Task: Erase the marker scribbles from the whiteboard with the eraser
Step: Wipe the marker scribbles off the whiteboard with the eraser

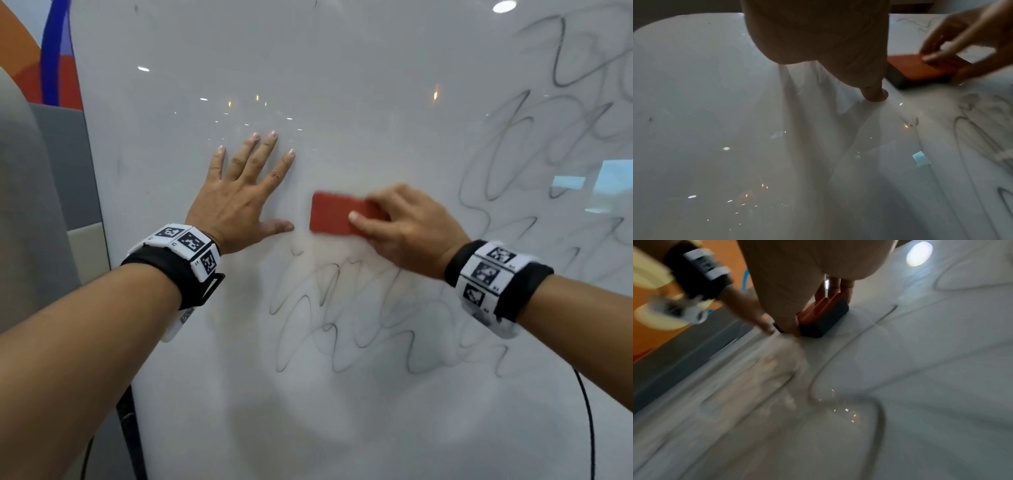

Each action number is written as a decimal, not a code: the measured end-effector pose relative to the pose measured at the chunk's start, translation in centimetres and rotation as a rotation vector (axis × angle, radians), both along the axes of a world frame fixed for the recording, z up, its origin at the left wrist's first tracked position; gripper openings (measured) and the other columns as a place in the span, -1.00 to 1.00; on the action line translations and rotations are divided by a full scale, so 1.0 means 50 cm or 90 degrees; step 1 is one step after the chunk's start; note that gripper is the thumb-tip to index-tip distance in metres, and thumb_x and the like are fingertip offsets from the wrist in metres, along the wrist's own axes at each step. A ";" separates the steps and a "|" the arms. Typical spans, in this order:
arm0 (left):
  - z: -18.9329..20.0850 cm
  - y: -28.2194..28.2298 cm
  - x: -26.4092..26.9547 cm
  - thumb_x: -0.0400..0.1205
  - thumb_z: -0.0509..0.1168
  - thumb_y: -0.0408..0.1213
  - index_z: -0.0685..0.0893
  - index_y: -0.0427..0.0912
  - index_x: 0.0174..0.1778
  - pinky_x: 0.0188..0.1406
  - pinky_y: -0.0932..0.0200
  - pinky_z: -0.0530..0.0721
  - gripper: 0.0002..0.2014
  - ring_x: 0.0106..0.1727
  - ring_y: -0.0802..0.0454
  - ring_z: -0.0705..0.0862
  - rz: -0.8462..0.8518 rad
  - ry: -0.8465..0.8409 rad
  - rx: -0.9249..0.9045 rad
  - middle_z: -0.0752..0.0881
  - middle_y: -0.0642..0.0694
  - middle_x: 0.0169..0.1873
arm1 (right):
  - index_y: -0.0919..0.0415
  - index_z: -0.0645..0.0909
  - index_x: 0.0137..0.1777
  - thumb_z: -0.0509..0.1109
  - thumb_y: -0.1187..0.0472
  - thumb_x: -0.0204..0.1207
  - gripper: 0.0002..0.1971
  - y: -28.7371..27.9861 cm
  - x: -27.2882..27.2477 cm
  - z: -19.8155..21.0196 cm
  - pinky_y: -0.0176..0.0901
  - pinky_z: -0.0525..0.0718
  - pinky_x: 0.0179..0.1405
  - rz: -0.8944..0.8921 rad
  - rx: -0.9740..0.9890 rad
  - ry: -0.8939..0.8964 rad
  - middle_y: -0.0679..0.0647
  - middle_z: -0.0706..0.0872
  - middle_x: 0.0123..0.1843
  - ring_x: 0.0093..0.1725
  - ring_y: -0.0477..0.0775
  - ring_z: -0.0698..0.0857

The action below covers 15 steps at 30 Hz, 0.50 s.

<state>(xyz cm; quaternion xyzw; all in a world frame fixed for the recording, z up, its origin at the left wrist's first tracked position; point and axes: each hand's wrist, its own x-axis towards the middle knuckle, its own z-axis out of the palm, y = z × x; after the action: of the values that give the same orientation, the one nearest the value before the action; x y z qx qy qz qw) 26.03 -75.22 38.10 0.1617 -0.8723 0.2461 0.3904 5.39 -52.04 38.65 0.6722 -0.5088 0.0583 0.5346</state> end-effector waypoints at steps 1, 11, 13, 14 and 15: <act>-0.001 0.000 0.000 0.48 0.14 0.45 -0.11 0.07 0.76 0.64 -0.43 0.06 0.01 0.75 -0.13 -0.11 0.002 -0.002 0.003 -0.13 -0.10 0.76 | 0.19 0.74 0.27 0.48 0.21 0.47 -0.65 0.001 -0.004 0.021 0.15 0.66 -0.14 -0.009 -0.034 -0.017 0.35 0.69 0.12 -0.06 0.34 0.62; -0.017 0.009 0.000 0.51 0.03 0.50 -0.21 0.07 0.76 0.66 -0.42 -0.01 0.01 0.76 -0.09 -0.21 0.018 -0.014 0.024 -0.22 -0.07 0.75 | 0.22 0.72 0.27 0.46 0.24 0.46 -0.64 -0.022 0.026 -0.075 0.14 0.67 -0.19 -0.013 -0.008 -0.035 0.35 0.70 0.09 -0.07 0.34 0.63; -0.021 0.008 0.002 0.50 0.04 0.50 -0.22 0.07 0.75 0.66 -0.42 -0.03 0.02 0.75 -0.08 -0.22 0.021 -0.017 0.026 -0.24 -0.06 0.75 | 0.22 0.73 0.25 0.45 0.24 0.48 -0.67 -0.019 0.024 -0.046 0.13 0.67 -0.22 -0.002 0.004 -0.018 0.35 0.71 0.07 -0.10 0.35 0.65; -0.023 0.007 0.004 0.50 0.05 0.50 -0.23 0.07 0.75 0.66 -0.41 -0.03 0.02 0.75 -0.08 -0.23 0.022 -0.019 0.026 -0.24 -0.06 0.75 | 0.21 0.73 0.25 0.48 0.24 0.46 -0.65 -0.018 0.022 -0.026 0.13 0.67 -0.22 0.001 -0.014 -0.023 0.36 0.71 0.08 -0.10 0.35 0.65; -0.027 0.005 0.006 0.50 0.07 0.49 -0.24 0.08 0.75 0.66 -0.41 -0.03 0.03 0.75 -0.08 -0.23 0.021 -0.022 0.026 -0.24 -0.06 0.75 | 0.21 0.73 0.26 0.50 0.23 0.43 -0.63 -0.018 0.019 -0.004 0.15 0.67 -0.21 -0.003 -0.041 -0.036 0.36 0.70 0.10 -0.09 0.37 0.64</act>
<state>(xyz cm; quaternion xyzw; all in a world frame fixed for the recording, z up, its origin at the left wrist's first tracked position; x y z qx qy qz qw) 26.34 -74.97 36.75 0.1799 -0.8810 0.2377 0.3675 6.33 -52.92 38.43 0.6514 -0.5235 0.0925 0.5413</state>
